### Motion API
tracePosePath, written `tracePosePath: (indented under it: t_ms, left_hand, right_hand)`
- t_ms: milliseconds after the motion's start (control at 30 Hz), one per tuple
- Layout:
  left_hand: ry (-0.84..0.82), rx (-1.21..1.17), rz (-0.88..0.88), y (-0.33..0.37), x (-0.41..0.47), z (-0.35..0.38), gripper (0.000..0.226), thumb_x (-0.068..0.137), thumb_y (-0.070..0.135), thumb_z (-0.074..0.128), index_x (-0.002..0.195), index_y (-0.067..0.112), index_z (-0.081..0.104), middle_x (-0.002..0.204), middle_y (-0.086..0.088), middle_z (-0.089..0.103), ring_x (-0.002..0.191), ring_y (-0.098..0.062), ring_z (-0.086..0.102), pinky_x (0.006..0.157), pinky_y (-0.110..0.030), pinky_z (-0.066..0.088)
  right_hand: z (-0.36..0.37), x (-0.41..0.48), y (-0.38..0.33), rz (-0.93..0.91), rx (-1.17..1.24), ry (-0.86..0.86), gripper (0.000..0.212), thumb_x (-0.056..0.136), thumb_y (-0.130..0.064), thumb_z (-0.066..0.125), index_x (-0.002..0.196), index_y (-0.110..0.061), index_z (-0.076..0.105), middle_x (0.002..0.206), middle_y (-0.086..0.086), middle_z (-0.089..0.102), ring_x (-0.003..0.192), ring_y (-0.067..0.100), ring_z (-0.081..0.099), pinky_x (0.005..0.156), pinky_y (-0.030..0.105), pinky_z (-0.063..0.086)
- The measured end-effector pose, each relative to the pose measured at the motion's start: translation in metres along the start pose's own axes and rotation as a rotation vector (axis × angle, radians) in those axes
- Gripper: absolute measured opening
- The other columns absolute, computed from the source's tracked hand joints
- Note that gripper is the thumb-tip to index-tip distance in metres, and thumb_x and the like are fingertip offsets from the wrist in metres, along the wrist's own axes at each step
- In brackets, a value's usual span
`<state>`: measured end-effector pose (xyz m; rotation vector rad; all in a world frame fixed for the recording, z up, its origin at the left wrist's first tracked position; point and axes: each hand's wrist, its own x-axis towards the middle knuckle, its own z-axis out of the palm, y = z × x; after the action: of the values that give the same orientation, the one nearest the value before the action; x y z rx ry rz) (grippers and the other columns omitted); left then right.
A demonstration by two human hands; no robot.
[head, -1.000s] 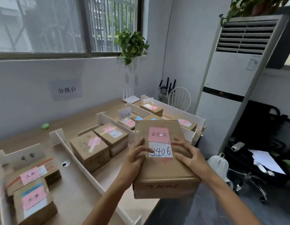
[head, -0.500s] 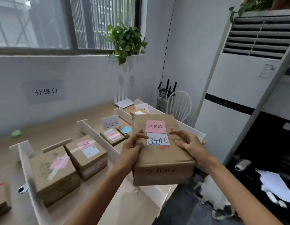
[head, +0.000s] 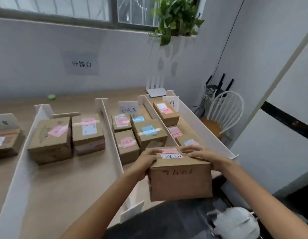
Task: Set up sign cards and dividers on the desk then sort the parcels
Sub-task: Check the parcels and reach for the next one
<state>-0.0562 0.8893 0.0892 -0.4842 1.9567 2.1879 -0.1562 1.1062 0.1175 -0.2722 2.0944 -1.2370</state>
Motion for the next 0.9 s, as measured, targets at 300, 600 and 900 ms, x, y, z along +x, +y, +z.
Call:
tracePosePath:
  t_ms: [300, 600, 900]
  left_hand:
    - [0.361, 0.047, -0.198, -0.047, 0.020, 0.019, 0.038, 0.086, 0.010, 0.040, 0.122, 0.020, 0.046, 0.124, -0.009, 0.048, 0.100, -0.017, 0.052, 0.070, -0.026, 0.047]
    - [0.331, 0.178, -0.412, -0.061, 0.069, 0.001, 0.031, 0.091, 0.015, 0.047, 0.121, 0.015, 0.040, 0.119, -0.006, 0.046, 0.106, -0.018, 0.044, 0.080, -0.026, 0.039]
    - [0.434, 0.125, -0.414, -0.087, 0.110, -0.017, 0.019, 0.090, -0.003, 0.041, 0.096, 0.014, 0.045, 0.102, -0.001, 0.047, 0.105, -0.017, 0.039, 0.079, -0.023, 0.035]
  right_hand:
    - [0.002, 0.056, 0.032, -0.011, -0.063, -0.159, 0.035, 0.092, -0.003, 0.046, 0.117, -0.021, 0.064, 0.116, -0.003, 0.060, 0.102, 0.010, 0.054, 0.080, 0.018, 0.044]
    - [0.014, 0.120, 0.049, -0.111, -0.168, -0.208, 0.043, 0.091, -0.001, 0.046, 0.133, -0.012, 0.048, 0.128, -0.002, 0.051, 0.117, 0.008, 0.045, 0.091, 0.018, 0.038]
    - [0.040, 0.176, 0.076, -0.132, -0.080, -0.172, 0.026, 0.094, -0.006, 0.050, 0.117, -0.012, 0.059, 0.122, -0.001, 0.058, 0.119, 0.012, 0.050, 0.090, 0.019, 0.046]
